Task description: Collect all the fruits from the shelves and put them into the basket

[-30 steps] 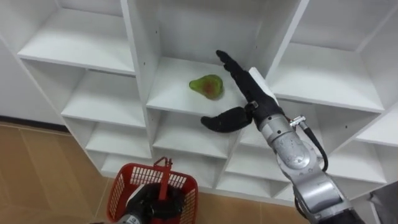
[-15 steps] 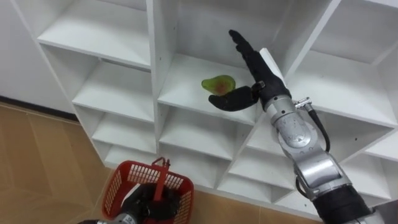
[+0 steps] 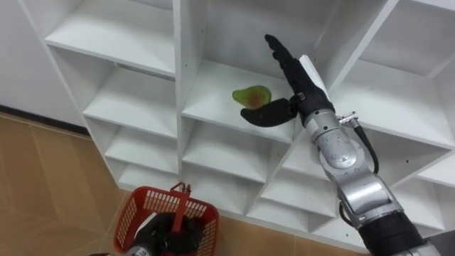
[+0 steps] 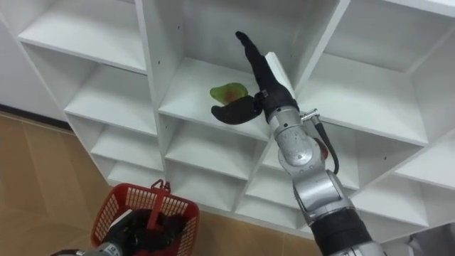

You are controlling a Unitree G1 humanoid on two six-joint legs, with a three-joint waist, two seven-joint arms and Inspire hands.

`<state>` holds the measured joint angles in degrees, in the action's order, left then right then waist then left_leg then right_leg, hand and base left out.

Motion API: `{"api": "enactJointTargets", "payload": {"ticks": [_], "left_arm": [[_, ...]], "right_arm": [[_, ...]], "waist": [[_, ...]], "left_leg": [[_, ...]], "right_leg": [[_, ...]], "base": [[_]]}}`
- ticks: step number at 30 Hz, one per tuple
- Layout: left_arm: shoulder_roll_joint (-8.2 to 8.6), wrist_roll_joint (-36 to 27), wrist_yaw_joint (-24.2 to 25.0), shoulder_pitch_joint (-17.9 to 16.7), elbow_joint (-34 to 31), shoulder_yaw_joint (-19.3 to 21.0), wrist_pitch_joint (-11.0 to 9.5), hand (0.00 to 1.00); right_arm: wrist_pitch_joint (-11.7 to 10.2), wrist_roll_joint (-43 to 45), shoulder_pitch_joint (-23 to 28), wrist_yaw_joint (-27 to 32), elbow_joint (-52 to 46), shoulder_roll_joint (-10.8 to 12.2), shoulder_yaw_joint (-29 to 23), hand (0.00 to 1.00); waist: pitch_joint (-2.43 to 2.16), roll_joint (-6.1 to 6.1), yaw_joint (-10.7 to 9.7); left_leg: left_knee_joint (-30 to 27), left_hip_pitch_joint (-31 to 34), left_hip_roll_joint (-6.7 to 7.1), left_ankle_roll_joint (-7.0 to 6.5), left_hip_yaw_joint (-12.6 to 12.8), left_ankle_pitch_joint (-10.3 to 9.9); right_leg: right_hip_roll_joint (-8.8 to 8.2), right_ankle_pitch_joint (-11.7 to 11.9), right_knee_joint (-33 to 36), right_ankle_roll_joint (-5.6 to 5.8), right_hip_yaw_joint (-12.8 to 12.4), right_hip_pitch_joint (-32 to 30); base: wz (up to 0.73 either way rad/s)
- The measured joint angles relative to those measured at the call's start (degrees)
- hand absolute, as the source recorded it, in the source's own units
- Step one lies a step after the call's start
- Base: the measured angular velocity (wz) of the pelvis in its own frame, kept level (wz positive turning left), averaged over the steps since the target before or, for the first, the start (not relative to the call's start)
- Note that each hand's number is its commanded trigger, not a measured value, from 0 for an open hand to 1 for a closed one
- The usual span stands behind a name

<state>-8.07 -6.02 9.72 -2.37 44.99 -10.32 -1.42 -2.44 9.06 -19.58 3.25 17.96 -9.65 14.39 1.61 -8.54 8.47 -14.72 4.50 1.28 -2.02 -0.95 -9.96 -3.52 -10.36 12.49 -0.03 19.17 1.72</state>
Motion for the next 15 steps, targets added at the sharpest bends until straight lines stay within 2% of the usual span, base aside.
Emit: {"api": "enactJointTargets", "payload": {"ticks": [10, 12, 15], "left_arm": [[0.09, 0.0, 1.11, -0.03, 0.0, -0.04, 0.72, 1.0], [-0.12, 0.0, 1.23, -0.04, 0.0, 0.05, 0.98, 1.0], [-0.28, -0.02, 2.08, -0.03, 0.0, 0.08, 1.04, 1.0]], "right_arm": [[0.0, 1.21, -0.76, 1.71, 0.0, -1.04, -0.03, 0.0], [-0.07, 2.63, -2.07, 2.67, 2.09, -1.85, -0.03, 0.0], [-0.12, 4.13, -4.01, 3.97, 5.23, -1.84, 0.01, 0.0]], "waist": [[-0.09, -0.12, -0.1], [-0.13, -0.17, 0.04], [-0.17, -0.29, 0.26]], "left_leg": [[-0.56, 1.24, 0.27, -0.11, -0.59, 0.07], [-0.51, 1.3, 0.34, -0.17, -0.61, 0.11], [-0.48, 1.37, 0.41, -0.26, -0.76, 0.19]], "right_leg": [[-0.13, 0.0, 0.02, 0.0, 0.65, -0.65], [-0.19, 0.0, 0.02, 0.0, 0.79, -0.7], [-0.28, 0.0, 0.02, 0.0, 0.85, -0.8]], "base": [[0.04], [0.0], [0.0]]}}
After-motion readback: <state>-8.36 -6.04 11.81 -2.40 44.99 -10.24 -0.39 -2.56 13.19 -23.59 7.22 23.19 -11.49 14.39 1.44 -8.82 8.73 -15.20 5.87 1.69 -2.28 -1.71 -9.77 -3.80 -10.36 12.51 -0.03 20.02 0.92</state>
